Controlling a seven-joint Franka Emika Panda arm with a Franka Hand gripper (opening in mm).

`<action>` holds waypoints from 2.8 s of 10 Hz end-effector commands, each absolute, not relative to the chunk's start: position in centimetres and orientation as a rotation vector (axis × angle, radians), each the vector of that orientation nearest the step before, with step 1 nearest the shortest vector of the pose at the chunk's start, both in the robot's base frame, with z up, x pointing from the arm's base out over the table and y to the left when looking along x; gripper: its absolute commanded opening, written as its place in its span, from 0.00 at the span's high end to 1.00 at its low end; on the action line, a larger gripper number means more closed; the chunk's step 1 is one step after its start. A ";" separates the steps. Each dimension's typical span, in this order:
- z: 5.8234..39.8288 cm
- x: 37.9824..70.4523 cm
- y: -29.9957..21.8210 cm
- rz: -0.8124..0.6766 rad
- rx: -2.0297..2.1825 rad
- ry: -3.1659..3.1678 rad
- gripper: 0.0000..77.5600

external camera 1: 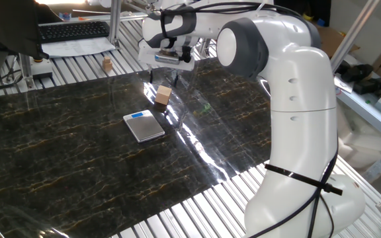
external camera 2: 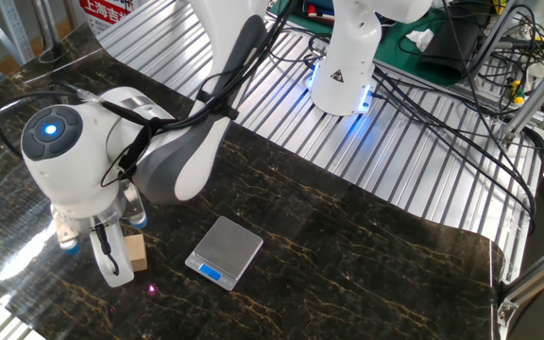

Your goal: Place the block on the scale

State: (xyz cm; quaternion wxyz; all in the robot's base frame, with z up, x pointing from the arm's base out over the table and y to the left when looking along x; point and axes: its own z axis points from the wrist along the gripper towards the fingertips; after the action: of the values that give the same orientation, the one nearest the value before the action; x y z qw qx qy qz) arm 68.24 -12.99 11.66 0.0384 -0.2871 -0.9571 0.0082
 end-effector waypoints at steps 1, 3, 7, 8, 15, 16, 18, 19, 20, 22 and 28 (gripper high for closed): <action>11.5 68.1 -13.2 -0.020 -0.940 -2.903 0.00; 10.9 67.8 -13.2 -0.029 -0.964 -2.892 0.00; 10.6 67.0 -13.1 -0.025 -0.963 -2.887 0.00; 10.6 67.0 -13.1 -0.030 -0.962 -2.886 0.00; 9.7 66.7 -13.0 -0.014 -1.001 -2.921 0.00; 9.5 66.7 -13.0 -0.013 -1.005 -2.925 0.00; 9.4 66.7 -13.0 -0.001 -0.997 -2.931 0.00; 9.4 66.7 -13.0 0.018 -1.000 -2.935 0.00; 9.4 66.6 -13.0 0.035 -1.006 -2.937 0.00; 9.2 66.6 -13.1 0.035 -1.010 -2.936 0.00; 8.9 66.5 -12.9 0.036 -1.036 -2.935 0.00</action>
State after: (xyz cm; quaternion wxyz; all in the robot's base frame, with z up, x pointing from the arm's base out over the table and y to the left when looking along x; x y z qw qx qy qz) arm 66.41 -12.93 8.76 0.0196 -0.3297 -0.9438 0.0108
